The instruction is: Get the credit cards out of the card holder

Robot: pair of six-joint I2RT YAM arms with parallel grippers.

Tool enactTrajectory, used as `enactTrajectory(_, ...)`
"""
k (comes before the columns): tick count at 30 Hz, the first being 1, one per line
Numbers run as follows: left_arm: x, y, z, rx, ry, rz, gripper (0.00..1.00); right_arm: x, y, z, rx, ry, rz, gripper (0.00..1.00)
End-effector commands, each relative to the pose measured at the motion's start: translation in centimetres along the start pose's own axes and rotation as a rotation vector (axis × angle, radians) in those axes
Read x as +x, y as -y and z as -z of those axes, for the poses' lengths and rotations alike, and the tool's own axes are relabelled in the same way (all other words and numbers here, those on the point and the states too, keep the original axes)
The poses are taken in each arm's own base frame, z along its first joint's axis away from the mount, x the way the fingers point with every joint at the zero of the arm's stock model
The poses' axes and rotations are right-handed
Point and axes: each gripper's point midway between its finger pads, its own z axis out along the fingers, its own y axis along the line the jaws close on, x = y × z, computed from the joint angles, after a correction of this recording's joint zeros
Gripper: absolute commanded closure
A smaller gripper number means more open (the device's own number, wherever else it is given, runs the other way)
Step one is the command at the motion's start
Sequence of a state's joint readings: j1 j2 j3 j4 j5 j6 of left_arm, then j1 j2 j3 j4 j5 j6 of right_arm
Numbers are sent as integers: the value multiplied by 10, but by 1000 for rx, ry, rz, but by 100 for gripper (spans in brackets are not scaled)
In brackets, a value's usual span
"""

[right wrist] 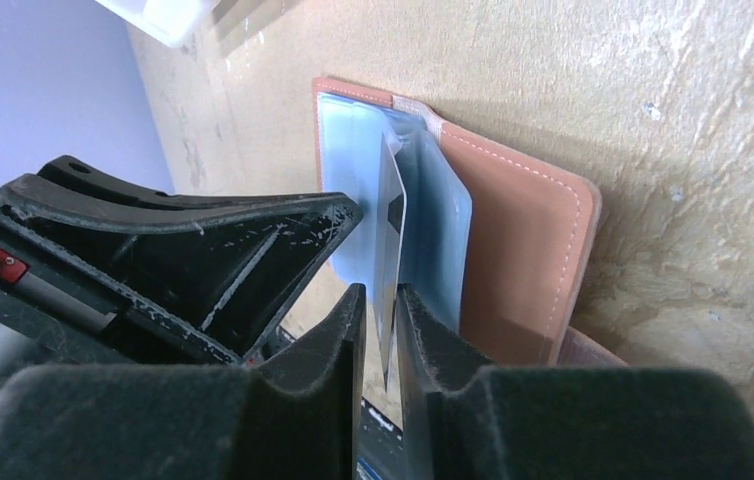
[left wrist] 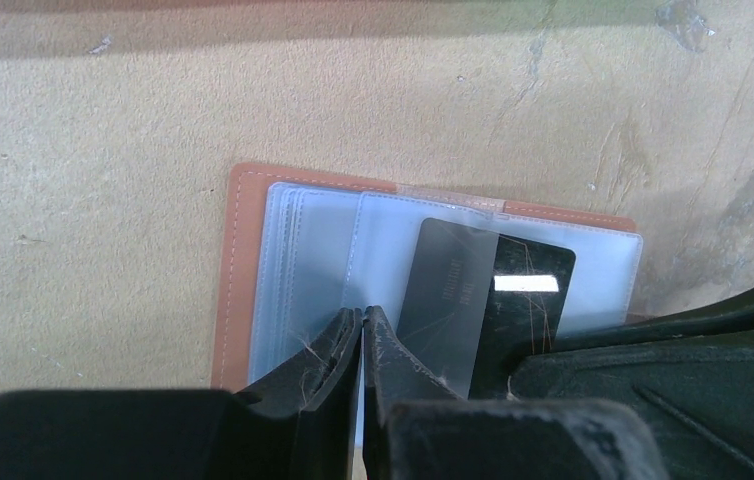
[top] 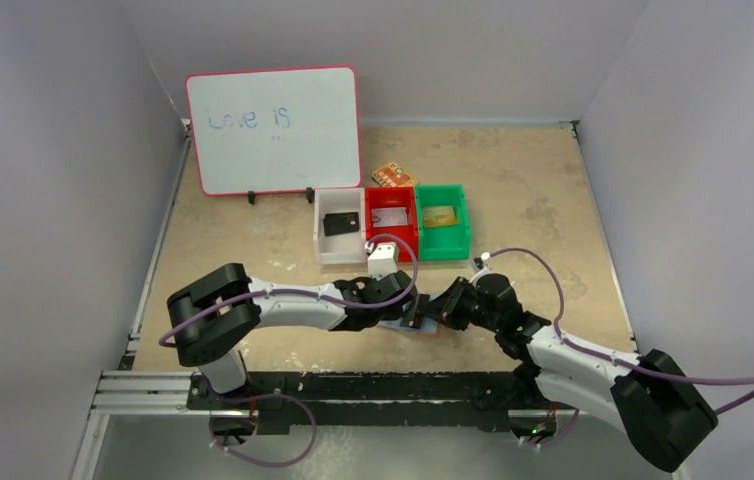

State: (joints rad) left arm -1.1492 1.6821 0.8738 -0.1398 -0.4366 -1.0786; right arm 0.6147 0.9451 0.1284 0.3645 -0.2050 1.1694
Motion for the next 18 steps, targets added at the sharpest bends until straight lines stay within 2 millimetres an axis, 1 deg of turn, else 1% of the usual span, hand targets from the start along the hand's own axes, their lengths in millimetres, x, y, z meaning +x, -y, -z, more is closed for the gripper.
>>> enactTrajectory(1, 36, -59, -5, -190, -103, -142, 95, -9, -17, -6, -49, 25, -26, 79)
enactTrajectory(5, 35, -60, -5, -197, -101, -140, 95, -9, -14, -11, -35, 17, -21, 81)
enactTrajectory(6, 36, -60, -5, -196, -101, -140, 95, -9, -14, -12, -38, 15, -22, 85)
enactTrajectory(8, 35, -60, -4, -197, -101, -140, 96, -8, -13, -12, -34, 11, -20, 97)
enactTrajectory(9, 35, -61, -4, -202, -98, -141, 96, -8, -12, -12, -29, 13, -19, 100)
enactTrajectory(13, 34, -63, -4, -212, -94, -141, 96, -13, -8, -7, 8, 41, -1, 100)
enactTrajectory(18, 32, -61, -3, -210, -92, -141, 96, -19, -4, 6, 49, 84, 20, 100)
